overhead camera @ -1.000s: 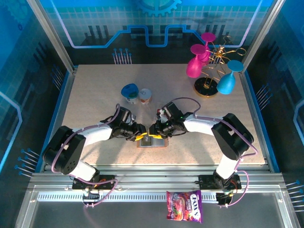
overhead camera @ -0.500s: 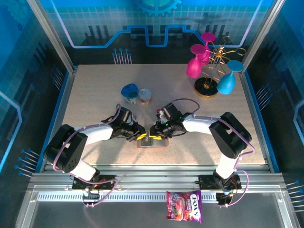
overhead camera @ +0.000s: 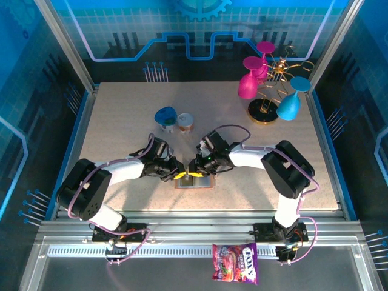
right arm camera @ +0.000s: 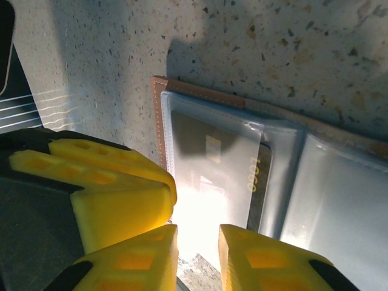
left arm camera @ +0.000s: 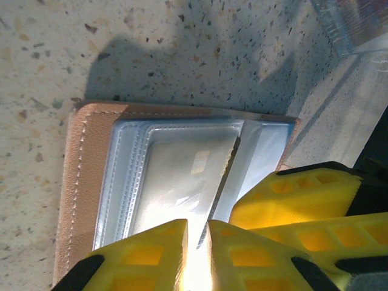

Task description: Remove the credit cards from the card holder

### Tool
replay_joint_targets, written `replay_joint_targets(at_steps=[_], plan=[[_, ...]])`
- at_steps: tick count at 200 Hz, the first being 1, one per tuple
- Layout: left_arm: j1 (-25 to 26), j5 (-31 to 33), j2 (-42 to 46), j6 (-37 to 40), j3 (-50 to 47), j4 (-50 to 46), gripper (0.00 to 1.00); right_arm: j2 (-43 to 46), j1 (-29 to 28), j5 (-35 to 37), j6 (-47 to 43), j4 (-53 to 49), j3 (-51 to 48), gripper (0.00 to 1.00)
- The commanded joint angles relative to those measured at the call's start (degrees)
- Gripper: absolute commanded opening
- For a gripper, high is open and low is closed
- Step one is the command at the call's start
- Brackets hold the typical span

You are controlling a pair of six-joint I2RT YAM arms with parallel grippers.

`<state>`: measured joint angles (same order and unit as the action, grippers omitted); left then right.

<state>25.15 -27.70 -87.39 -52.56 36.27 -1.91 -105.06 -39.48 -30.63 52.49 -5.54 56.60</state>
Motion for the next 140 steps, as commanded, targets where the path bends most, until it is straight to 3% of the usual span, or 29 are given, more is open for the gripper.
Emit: replay_joint_targets(at_steps=[1,140], plan=[[0.30,0.64,0.54,1.62,0.01,-2.55,0.17,-1.09,-0.86,-0.44,-0.50,-1.41,1.54,0.28],[0.34,0.55,-0.19,1.93,0.20,-2.49,0.17,-2.43,-1.38,1.36,-2.25,-4.83,2.41,0.33]])
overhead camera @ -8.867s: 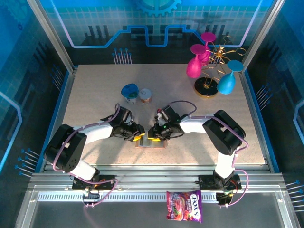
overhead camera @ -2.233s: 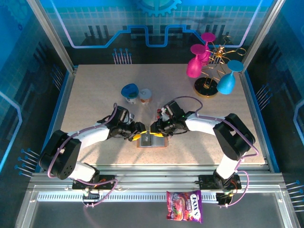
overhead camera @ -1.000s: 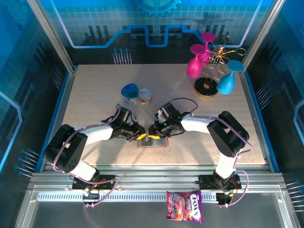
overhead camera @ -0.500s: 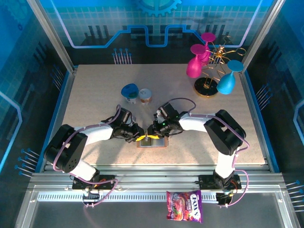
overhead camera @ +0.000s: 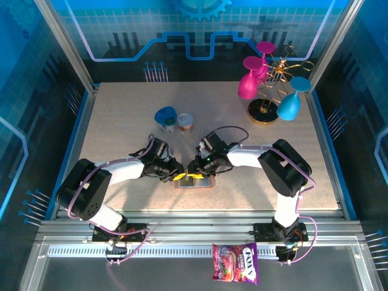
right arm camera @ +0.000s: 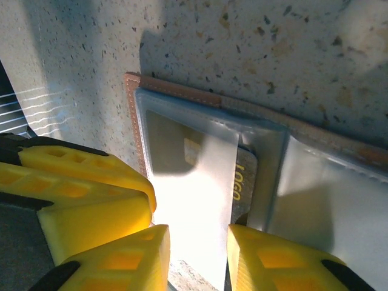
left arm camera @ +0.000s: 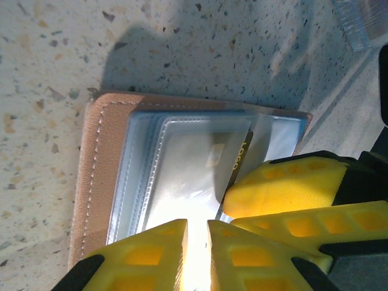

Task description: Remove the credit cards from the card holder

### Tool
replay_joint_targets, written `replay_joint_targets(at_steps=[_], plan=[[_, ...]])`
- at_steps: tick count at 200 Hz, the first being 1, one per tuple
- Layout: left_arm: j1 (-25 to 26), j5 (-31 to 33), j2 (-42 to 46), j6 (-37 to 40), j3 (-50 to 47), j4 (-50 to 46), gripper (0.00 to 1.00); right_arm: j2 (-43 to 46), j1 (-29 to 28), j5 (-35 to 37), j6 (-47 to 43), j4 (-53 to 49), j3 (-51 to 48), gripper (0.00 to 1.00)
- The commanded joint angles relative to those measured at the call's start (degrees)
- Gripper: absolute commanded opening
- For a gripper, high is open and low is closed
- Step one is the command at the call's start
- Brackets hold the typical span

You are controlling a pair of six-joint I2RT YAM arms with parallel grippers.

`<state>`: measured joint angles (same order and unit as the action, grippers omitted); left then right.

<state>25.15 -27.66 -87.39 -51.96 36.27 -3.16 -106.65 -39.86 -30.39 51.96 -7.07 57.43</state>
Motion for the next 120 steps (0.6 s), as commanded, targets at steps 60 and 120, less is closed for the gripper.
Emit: replay_joint_targets(at_steps=[60,120], plan=[[0.34,0.64,-0.23,1.41,0.12,-1.41,0.17,-0.27,-0.96,2.52,-2.90,-5.45,1.65,0.34],[0.33,0.59,-0.60,1.60,0.27,-1.69,0.17,-0.13,-0.85,3.23,-4.13,-6.99,2.55,0.35]])
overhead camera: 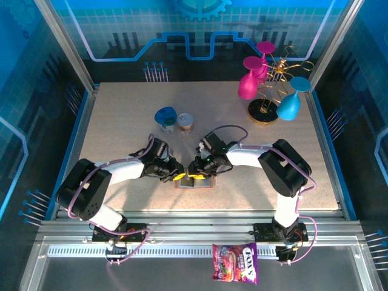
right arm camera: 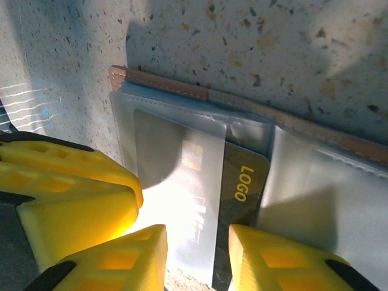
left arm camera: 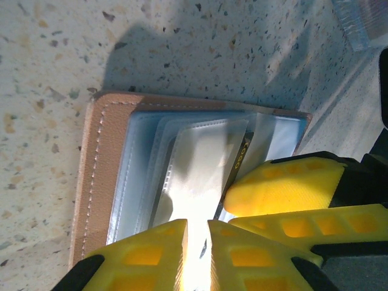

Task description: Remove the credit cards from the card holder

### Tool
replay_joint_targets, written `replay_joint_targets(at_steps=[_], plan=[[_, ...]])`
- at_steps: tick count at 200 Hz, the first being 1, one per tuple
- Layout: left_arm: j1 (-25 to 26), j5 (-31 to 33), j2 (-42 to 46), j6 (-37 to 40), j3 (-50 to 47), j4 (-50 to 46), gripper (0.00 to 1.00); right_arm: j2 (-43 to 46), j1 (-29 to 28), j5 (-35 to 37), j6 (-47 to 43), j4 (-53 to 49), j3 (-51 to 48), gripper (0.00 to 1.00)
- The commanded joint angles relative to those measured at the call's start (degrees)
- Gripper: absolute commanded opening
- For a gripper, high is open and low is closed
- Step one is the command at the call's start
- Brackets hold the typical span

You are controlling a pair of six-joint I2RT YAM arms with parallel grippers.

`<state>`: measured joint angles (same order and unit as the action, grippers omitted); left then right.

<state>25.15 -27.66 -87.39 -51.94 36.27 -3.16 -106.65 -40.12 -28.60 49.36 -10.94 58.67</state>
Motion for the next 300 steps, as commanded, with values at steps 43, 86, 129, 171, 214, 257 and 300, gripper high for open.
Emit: replay_joint_targets(at_steps=[43,86,129,171,214,257,300], plan=[[0.34,1.03,-0.16,1.54,0.12,-1.89,0.17,-0.40,-0.28,1.57,-2.52,-4.17,2.14,0.35],[0.34,1.17,-0.04,1.49,-0.22,-2.08,0.17,-0.35,0.16,1.62,-3.31,-5.06,2.54,0.35],[0.34,1.31,0.43,1.37,-0.50,-2.11,0.17,-0.41,0.26,1.62,-3.54,-5.21,2.63,0.35],[0.34,1.79,1.05,1.58,-0.60,-2.67,0.17,-0.34,0.30,1.76,-3.78,-5.59,3.29,0.35],[0.29,2.22,0.83,2.46,0.02,-4.05,0.17,-0.23,0.55,1.62,-3.94,-5.77,3.42,0.35],[0.34,2.31,0.63,2.55,-0.28,-3.91,0.14,1.02,0.57,1.71,-3.99,-5.76,3.18,0.35],[0.34,2.46,0.04,2.90,-0.15,-4.20,0.12,2.25,0.82,1.58,-3.75,-5.35,2.26,0.34]])
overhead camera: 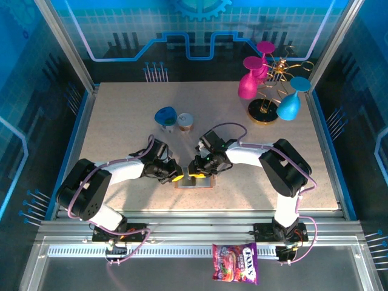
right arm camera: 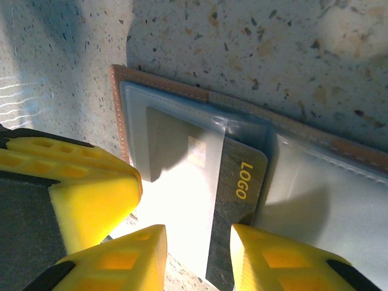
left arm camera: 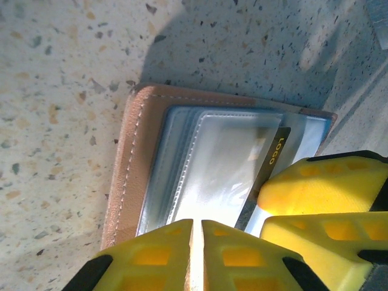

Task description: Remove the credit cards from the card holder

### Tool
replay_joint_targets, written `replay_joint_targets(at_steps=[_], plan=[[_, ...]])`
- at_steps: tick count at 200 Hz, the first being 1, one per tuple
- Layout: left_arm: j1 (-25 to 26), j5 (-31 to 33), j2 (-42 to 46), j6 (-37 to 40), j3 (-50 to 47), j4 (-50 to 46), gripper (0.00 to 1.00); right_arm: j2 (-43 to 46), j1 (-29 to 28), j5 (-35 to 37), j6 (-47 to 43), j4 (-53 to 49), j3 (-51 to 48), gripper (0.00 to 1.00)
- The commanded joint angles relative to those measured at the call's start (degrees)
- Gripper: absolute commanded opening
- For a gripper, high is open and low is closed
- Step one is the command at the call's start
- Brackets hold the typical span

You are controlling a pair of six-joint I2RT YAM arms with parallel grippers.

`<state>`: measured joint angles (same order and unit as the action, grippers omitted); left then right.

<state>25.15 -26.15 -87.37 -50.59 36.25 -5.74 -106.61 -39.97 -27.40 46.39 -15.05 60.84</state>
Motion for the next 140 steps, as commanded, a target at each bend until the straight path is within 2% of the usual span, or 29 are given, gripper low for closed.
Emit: replay_joint_targets(at_steps=[1,140], plan=[[0.39,0.94,0.01,1.50,-0.13,-1.63,0.12,2.29,0.67,0.40,-0.73,-1.18,0.04,0.34],[0.34,0.98,-2.07,2.77,0.05,-2.43,0.07,2.38,2.34,-2.02,1.37,4.81,-4.96,0.28]])
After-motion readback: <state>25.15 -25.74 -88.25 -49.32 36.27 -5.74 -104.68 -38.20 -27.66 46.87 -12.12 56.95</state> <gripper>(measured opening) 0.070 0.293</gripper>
